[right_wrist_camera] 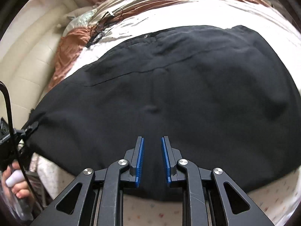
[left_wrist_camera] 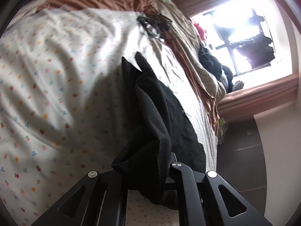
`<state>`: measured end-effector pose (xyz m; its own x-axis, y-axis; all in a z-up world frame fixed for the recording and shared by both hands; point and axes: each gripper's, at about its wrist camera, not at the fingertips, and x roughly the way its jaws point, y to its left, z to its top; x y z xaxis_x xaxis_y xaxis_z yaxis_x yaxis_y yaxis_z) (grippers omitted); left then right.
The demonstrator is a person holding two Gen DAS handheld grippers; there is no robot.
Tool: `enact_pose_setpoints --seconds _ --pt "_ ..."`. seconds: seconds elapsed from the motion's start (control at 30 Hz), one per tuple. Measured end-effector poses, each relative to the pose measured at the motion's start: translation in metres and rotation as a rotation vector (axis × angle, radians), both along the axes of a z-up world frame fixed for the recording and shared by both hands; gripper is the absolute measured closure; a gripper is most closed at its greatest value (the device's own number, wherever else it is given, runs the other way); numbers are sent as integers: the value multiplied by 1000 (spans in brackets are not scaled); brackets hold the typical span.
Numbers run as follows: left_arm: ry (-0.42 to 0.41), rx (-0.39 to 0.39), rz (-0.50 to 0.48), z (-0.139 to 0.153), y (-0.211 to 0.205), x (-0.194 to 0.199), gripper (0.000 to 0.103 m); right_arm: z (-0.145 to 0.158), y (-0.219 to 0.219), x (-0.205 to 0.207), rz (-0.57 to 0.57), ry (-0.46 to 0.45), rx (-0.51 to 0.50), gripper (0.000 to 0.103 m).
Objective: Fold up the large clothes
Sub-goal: 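Lift the held jacket edge with the left tool and fold it over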
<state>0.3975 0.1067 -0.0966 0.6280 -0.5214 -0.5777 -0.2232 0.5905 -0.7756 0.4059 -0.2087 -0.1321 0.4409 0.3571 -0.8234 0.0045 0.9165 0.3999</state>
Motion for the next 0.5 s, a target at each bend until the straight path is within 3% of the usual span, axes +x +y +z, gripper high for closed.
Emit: enact_pose_setpoints --seconds 0.03,0.07,0.1,0.17,0.23,0.27,0.3,0.5 --pt "-5 5 -5 4 -3 1 93 0 1 -4 3 -2 12 72" --pt "-11 11 -10 9 -6 3 93 -1 1 -8 -2 -6 17 57" --pt "-15 16 -14 12 -8 4 93 -1 1 -13 -11 -14 18 52" --pt "-28 31 -27 21 -13 5 93 -2 2 -20 -8 -35 11 52" --pt "-37 39 -36 29 -20 9 93 -7 2 -24 -15 -39 1 57" --pt "-42 43 -42 33 -23 10 93 -10 1 -25 -23 -39 6 77" --pt "-47 47 -52 37 -26 11 93 -12 0 -28 -22 -42 35 86" --pt "-74 94 -105 58 -52 16 93 -20 7 -31 -10 -29 44 87"
